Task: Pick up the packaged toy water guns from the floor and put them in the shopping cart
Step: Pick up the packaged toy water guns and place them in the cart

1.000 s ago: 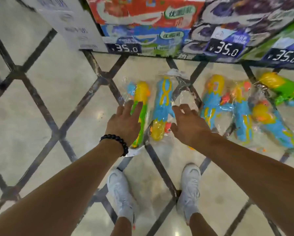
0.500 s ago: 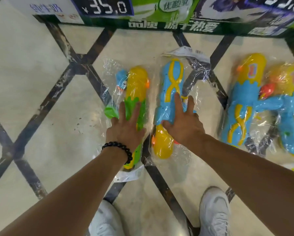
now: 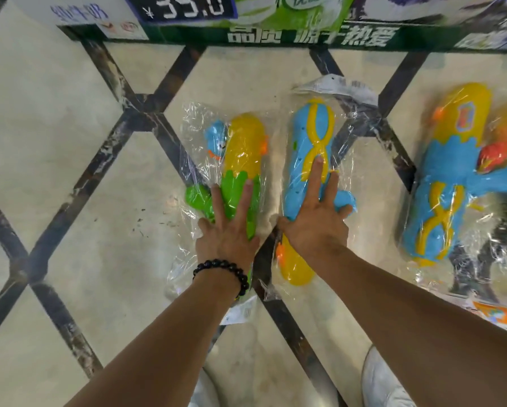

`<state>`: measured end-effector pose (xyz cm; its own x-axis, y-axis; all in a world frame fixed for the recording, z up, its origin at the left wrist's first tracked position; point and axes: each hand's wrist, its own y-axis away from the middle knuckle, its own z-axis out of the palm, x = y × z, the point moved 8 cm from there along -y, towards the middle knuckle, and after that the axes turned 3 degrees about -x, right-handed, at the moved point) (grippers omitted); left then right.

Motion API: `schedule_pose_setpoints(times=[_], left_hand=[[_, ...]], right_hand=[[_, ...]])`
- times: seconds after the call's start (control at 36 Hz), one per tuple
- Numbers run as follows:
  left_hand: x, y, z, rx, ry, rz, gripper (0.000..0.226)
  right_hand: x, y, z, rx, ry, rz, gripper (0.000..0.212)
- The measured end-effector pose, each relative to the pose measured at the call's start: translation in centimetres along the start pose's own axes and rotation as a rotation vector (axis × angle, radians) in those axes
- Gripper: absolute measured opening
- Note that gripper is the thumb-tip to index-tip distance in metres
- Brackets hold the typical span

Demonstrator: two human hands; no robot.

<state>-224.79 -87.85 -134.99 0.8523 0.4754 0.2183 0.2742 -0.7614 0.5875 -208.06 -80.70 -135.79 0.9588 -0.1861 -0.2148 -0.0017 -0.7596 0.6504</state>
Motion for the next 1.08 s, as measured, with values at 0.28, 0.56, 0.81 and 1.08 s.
schedule_pose_setpoints(times=[0.28,0.56,0.81,1.08], left_hand=[[-0.9,0.5,0.6,0.02,-0.047,0.018,0.109],[-0.7,3.3,-3.3,-0.02,0.068,-0.005,0.095],[1.5,11.9,-13.2,0.048,0.142,0.01,0.093],[2.7,22.8,-30.7,0.182,0.343,0.076,0.087]], right_hand=[[2.1,1.8,0.3,0.144,0.073,-0.061,0.134],[2.1,5.0,-3.5,0.102,0.044,-0.183,0.108],[-2.0,14.8,-10.8,0.058,0.03,-0.269,0.098],[-9.6,27.0,-23.3,0.084,-0.062,-0.414,0.091]])
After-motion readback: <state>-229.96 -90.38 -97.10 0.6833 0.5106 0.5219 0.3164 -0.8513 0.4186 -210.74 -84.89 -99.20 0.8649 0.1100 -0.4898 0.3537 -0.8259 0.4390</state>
